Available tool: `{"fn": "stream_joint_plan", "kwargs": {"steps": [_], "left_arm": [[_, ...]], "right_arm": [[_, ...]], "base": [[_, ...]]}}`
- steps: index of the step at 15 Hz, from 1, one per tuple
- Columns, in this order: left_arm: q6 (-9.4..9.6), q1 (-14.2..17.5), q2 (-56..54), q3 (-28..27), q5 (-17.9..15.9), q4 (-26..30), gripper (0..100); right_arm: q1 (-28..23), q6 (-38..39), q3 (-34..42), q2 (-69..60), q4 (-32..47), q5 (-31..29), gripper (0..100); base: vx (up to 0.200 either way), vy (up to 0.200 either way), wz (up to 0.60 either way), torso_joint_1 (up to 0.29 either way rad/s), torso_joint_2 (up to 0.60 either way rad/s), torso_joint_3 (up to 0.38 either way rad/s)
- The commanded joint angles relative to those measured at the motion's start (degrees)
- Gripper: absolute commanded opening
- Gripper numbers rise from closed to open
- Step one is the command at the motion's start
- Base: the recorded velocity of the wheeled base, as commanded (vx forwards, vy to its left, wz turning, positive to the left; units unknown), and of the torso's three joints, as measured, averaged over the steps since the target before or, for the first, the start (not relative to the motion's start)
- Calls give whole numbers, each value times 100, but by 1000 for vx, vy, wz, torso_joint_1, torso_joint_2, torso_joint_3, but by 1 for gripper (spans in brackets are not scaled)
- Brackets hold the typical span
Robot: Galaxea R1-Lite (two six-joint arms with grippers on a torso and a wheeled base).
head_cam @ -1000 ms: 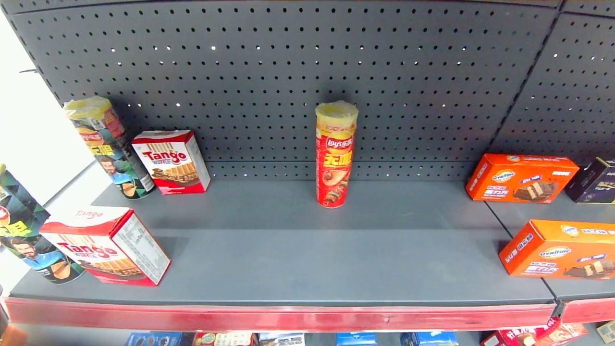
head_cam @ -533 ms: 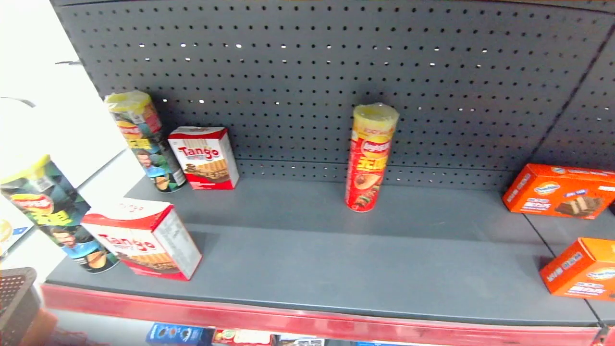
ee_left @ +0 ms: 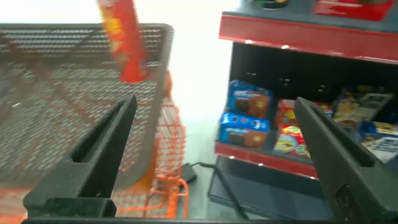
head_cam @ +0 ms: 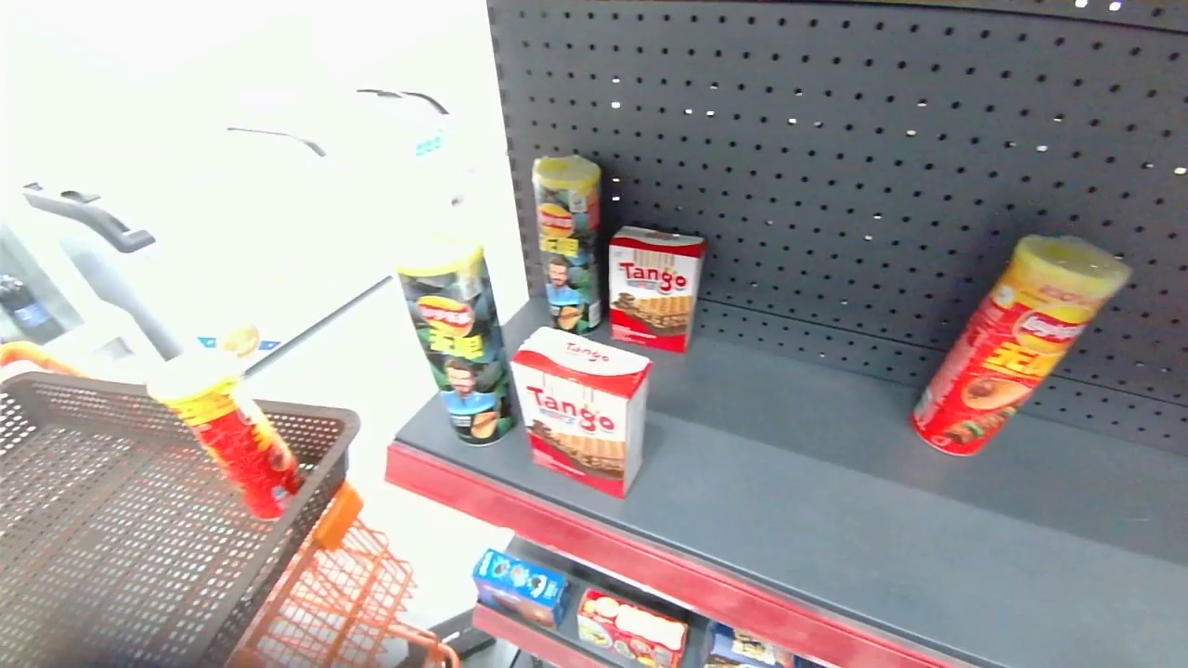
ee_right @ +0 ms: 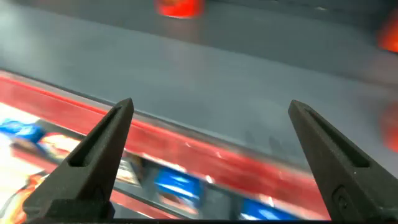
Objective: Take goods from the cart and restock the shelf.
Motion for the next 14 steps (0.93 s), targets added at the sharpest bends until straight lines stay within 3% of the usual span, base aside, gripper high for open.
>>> {"fn": "stream_joint_plan", "kwargs": {"steps": [1, 12, 13, 14], "left_arm": [[-1, 1, 7, 0, -1, 0, 100], [17, 1, 7, 0, 78, 0, 100], [35, 1, 7, -35, 262, -26, 100], [210, 1, 7, -527, 271, 132, 100]], "right_arm": [[0, 13, 0, 0, -11, -7, 100], [0, -4, 0, 9, -2, -7, 100], [0, -4, 0, 9, -2, -7, 100], [0, -4, 0, 9, -2, -7, 100]], "base": [[0, 0, 0, 0, 0, 0], [0, 0, 0, 0, 0, 0], [0, 0, 0, 0, 0, 0], [0, 0, 0, 0, 0, 0]]}}
